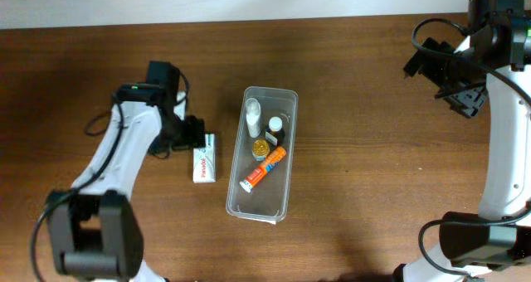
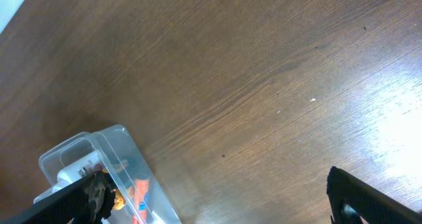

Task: Pack container
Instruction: 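Release the jar in the container and reach for the Panadol box, then grasp the white Panadol box with the left gripper and carry it over the container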

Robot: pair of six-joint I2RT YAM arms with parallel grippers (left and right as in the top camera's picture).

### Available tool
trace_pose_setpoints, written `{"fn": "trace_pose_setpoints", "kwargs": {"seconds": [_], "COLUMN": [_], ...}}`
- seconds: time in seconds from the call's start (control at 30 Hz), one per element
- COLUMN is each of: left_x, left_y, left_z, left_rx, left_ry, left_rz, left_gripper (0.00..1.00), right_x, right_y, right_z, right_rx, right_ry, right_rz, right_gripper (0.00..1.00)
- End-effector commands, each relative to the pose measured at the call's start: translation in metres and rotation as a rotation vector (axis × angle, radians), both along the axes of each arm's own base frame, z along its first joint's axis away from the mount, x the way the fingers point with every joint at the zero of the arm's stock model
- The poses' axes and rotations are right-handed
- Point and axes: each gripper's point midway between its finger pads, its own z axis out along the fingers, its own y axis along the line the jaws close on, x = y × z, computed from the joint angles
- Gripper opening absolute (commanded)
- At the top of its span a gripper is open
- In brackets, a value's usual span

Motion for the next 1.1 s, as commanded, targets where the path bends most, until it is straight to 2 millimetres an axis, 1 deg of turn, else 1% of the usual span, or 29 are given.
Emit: {"fn": "trace_pose_setpoints", "kwargs": {"seconds": [0.0, 0.1, 0.17, 0.33, 0.37, 0.47, 0.53, 0.6, 0.63, 0.7, 0.73, 0.77, 0.87, 0.97, 1.07], "left_x": [-0.009, -0.007, -0.009, -0.014, -0.014, -0.015, -0.015, -0.014, -0.013, -0.012, -0.010, -0.007, -0.003, -0.005, -0.011], "left_y": [-0.022, -0.026, -0.025, -0.026, -0.027, -0.026, -0.026, -0.027, -0.027, -0.027, -0.026, -0.022, -0.020, -0.023, -0.030], "left_z": [-0.024, -0.030, -0.036, -0.067, -0.075, -0.086, -0.088, -0.086, -0.085, -0.080, -0.071, -0.056, -0.028, 0.004, 0.033], "left_rx": [-0.081, -0.068, -0.039, -0.013, -0.012, -0.009, -0.008, -0.009, -0.009, -0.009, -0.004, 0.022, 0.038, 0.032, 0.024], "left_ry": [0.063, 0.062, 0.073, 0.114, 0.127, 0.151, 0.154, 0.149, 0.147, 0.145, 0.140, 0.128, 0.096, 0.049, -0.014], "left_rz": [-0.082, -0.098, -0.107, -0.123, -0.123, -0.122, -0.122, -0.122, -0.122, -0.123, -0.124, -0.123, -0.125, -0.134, -0.157], "left_gripper": [0.83, 0.83, 0.83, 0.82, 0.81, 0.74, 0.70, 0.68, 0.64, 0.59, 0.56, 0.53, 0.51, 0.50, 0.50], "right_x": [-0.005, -0.005, -0.005, -0.005, -0.005, -0.005, -0.005, -0.005, -0.005, -0.005, -0.005, -0.005, -0.005, -0.005, -0.005], "right_y": [0.000, 0.000, 0.000, 0.000, 0.000, 0.000, 0.000, 0.000, 0.000, 0.000, 0.000, 0.000, 0.000, 0.000, 0.000], "right_z": [0.008, 0.008, 0.008, 0.008, 0.008, 0.008, 0.008, 0.008, 0.008, 0.008, 0.008, 0.008, 0.008, 0.008, 0.008], "right_rx": [-0.002, -0.002, -0.002, -0.002, -0.002, -0.002, -0.002, -0.002, -0.002, -0.002, -0.002, -0.002, -0.002, -0.002, -0.002], "right_ry": [-0.024, -0.024, -0.024, -0.024, -0.024, -0.024, -0.024, -0.024, -0.024, -0.024, -0.024, -0.024, -0.024, -0.024, -0.024], "right_rz": [-0.003, -0.003, -0.003, -0.003, -0.003, -0.003, -0.003, -0.003, -0.003, -0.003, -0.003, -0.003, -0.003, -0.003, -0.003], "right_gripper": [0.98, 0.98, 0.98, 0.98, 0.98, 0.98, 0.98, 0.98, 0.98, 0.98, 0.98, 0.99, 0.99, 0.98, 0.98]}}
